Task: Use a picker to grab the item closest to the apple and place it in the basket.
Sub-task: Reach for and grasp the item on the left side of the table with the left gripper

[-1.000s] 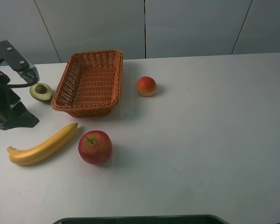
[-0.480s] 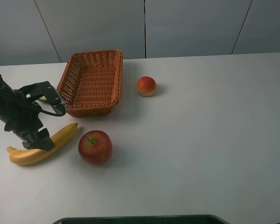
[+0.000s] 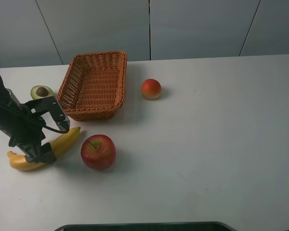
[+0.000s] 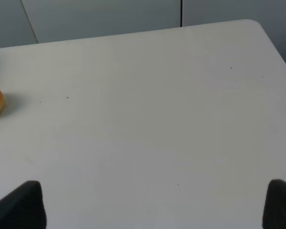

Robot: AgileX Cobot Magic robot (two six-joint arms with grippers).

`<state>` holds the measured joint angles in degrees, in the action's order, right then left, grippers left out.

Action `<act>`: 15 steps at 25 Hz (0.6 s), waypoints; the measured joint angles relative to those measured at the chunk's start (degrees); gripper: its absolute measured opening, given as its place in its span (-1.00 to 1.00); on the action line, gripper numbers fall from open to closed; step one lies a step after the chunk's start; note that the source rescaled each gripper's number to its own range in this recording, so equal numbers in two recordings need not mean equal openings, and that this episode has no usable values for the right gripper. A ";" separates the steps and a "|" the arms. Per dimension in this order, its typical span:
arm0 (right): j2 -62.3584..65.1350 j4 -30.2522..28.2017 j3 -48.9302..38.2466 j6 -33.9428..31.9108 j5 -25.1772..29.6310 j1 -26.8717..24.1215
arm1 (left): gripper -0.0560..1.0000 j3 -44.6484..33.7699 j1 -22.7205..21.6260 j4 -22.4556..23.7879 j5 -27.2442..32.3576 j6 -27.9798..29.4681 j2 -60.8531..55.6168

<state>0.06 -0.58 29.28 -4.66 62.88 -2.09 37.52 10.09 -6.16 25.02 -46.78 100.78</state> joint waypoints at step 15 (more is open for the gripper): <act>0.00 0.00 0.00 0.00 0.00 0.00 | 0.88 0.21 0.00 0.89 -2.15 1.68 4.24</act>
<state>0.06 -0.58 29.28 -4.66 62.88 -2.09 37.74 10.09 -5.27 22.87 -45.10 105.02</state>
